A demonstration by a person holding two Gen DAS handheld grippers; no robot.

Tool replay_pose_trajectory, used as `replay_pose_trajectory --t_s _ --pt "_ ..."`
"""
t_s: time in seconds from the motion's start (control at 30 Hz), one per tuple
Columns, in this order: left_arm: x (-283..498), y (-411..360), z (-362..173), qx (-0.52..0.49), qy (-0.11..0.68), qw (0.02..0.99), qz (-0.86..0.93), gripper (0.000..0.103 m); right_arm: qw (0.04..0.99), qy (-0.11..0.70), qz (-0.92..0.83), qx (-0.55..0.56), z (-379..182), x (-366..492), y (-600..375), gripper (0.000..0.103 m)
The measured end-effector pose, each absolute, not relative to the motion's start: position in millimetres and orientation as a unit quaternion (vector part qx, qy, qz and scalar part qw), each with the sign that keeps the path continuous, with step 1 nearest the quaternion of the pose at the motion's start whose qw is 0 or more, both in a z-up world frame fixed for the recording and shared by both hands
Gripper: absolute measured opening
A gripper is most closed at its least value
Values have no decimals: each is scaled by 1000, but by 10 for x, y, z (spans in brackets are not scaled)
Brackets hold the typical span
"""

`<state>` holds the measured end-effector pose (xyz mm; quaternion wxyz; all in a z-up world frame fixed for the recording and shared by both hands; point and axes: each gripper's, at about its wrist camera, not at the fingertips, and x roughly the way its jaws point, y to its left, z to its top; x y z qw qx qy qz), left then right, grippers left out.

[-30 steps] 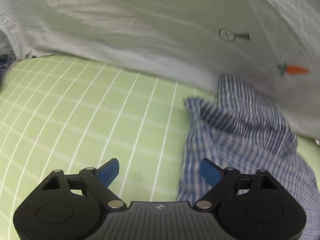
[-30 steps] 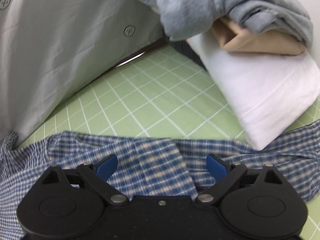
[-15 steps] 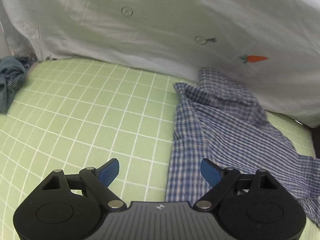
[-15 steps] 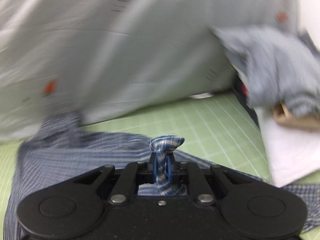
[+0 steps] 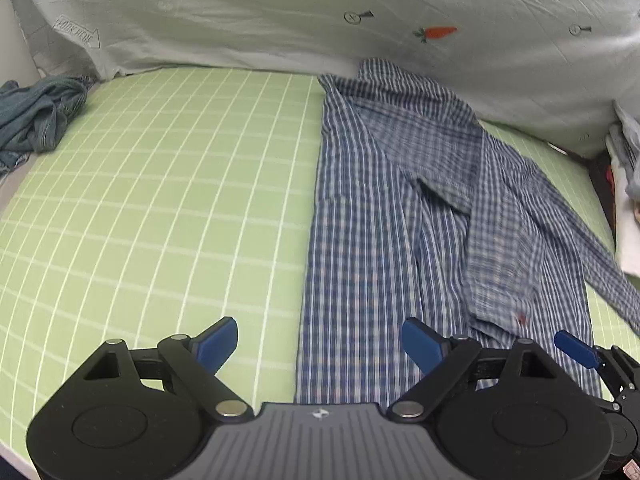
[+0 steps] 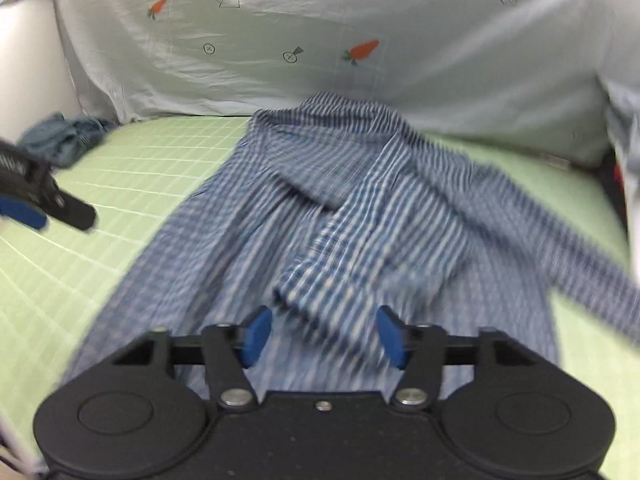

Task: Fold clothes

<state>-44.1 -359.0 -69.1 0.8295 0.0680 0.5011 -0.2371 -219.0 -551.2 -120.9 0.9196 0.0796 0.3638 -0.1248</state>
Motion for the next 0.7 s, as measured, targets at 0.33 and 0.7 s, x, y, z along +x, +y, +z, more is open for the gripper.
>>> replay_pose_trajectory --t_s 0.33,0.7 --pt "-831 -3257 -873 82 519 813 -251 91 886 387 -210 147 -1429 -2682 -5331 103" --pt "-691 -3512 -917 81 534 788 -295 91 836 453 -283 126 -1400 -2836 -5226 103"
